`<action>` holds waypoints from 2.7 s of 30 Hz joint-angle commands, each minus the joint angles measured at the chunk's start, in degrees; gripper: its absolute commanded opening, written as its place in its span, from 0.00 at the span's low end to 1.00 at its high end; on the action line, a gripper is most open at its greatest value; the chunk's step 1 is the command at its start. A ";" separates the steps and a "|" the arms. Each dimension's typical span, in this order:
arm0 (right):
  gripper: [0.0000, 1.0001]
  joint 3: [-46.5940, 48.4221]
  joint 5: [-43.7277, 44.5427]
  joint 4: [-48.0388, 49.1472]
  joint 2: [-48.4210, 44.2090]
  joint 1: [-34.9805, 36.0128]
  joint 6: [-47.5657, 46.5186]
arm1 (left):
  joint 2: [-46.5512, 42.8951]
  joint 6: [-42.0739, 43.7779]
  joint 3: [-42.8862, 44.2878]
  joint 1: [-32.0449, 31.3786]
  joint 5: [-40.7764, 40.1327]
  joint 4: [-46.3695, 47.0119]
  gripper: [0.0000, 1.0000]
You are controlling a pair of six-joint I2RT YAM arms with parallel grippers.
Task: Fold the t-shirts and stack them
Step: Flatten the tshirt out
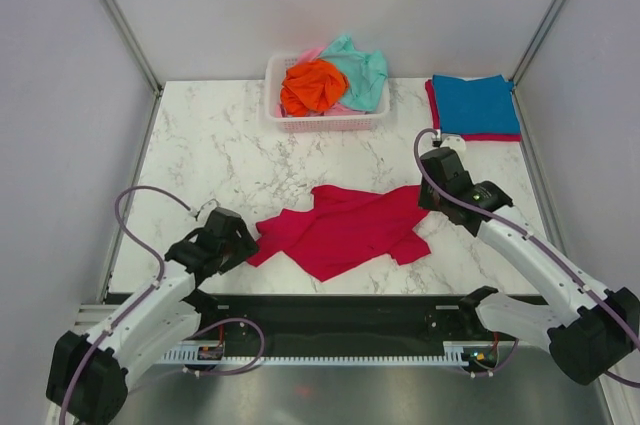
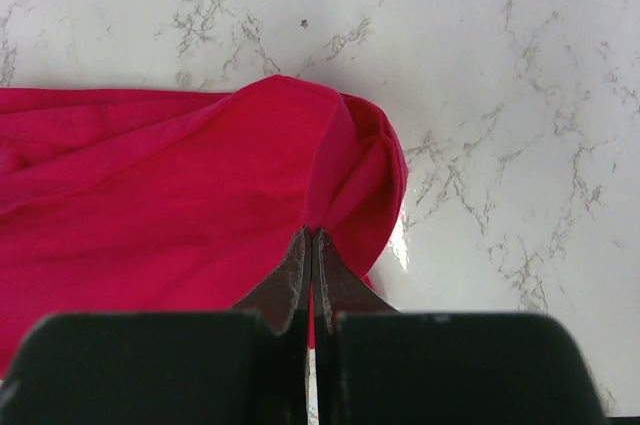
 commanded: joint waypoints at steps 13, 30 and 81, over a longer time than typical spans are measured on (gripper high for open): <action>0.00 -2.57 -1.64 2.52 -3.10 0.01 -0.56 | -0.48 -3.07 -3.38 -2.60 3.12 11.28 0.02; 0.00 29.86 -11.39 2.69 -19.09 0.01 -16.98 | -9.03 39.03 54.24 -2.61 4.86 4.41 0.02; 0.98 24.78 7.07 6.55 25.21 -14.84 -16.02 | 62.00 46.35 82.51 16.55 22.64 -6.48 1.00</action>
